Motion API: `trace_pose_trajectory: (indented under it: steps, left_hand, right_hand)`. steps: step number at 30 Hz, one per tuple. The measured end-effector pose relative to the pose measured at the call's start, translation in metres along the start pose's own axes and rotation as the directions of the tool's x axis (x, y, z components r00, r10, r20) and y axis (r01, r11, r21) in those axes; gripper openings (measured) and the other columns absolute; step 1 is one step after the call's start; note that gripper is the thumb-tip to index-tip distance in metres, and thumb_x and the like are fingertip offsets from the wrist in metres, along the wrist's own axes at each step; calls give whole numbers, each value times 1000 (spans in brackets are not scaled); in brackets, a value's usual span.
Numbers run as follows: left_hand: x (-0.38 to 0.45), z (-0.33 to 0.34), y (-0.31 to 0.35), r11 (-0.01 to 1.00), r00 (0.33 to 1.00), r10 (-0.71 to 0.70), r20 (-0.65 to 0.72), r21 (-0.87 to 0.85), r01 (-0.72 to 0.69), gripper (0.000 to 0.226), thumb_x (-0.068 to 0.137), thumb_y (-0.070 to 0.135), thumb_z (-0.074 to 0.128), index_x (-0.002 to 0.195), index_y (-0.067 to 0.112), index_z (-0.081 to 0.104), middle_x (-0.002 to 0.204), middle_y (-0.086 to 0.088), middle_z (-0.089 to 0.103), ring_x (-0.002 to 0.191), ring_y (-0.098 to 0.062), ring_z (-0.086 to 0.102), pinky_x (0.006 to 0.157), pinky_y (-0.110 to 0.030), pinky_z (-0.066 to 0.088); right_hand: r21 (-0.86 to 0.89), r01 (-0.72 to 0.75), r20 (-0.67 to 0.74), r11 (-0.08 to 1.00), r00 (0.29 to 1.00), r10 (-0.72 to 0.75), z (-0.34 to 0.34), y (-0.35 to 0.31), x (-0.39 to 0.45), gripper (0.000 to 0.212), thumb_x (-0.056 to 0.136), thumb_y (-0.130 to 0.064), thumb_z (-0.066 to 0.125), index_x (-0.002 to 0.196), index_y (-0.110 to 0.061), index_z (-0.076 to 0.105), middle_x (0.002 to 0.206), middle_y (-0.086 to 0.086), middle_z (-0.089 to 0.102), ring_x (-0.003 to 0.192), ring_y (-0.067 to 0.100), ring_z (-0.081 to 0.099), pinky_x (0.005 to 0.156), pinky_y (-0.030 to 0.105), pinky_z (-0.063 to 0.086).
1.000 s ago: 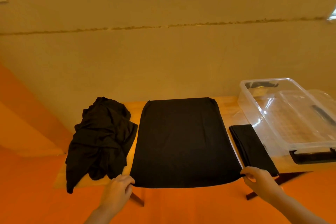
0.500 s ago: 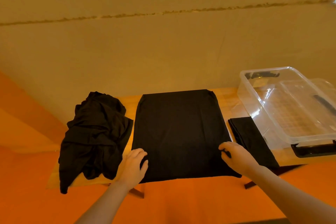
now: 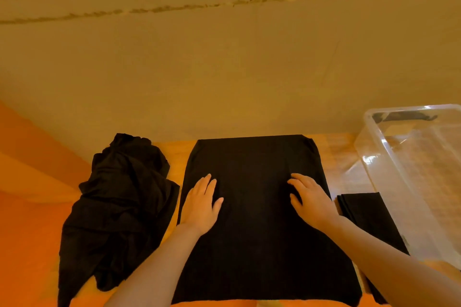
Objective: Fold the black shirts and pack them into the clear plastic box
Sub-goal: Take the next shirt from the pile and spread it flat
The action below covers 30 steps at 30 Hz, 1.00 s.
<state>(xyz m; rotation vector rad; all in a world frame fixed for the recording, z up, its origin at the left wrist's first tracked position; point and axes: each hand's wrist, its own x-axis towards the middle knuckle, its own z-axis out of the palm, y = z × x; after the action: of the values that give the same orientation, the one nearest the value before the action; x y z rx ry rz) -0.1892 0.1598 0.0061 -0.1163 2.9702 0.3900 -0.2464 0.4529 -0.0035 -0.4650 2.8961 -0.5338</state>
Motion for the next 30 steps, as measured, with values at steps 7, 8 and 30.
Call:
trace_pose_trajectory:
  steps: [7,8,30]
  left_hand:
    - [82,-3,-11,994,995,-101,7,54,100,61,102,46,30,153,16,15,162,-2,7,149,-18,4,120,-32,9]
    - [91,-2,-14,991,993,-114,23,67,113,62,102,47,29,154,16,13,162,-3,5,149,-19,1,121,-34,6]
    - [144,-10,-52,943,929,-319,188,162,291,85,82,81,10,150,36,-17,157,6,-28,143,-18,-28,114,-53,-10]
  right_hand:
    - [-26,-10,-45,1000,999,9,-1,30,80,54,101,-34,39,150,-15,28,160,0,15,147,20,11,119,34,13]
    - [-39,-18,-41,999,999,16,-1,36,90,54,102,-35,37,151,-15,26,161,1,12,148,20,9,120,35,11]
    - [-267,-157,19,951,986,168,-12,106,147,72,89,-62,-9,151,-25,-8,159,-8,-13,145,7,-19,114,37,-23]
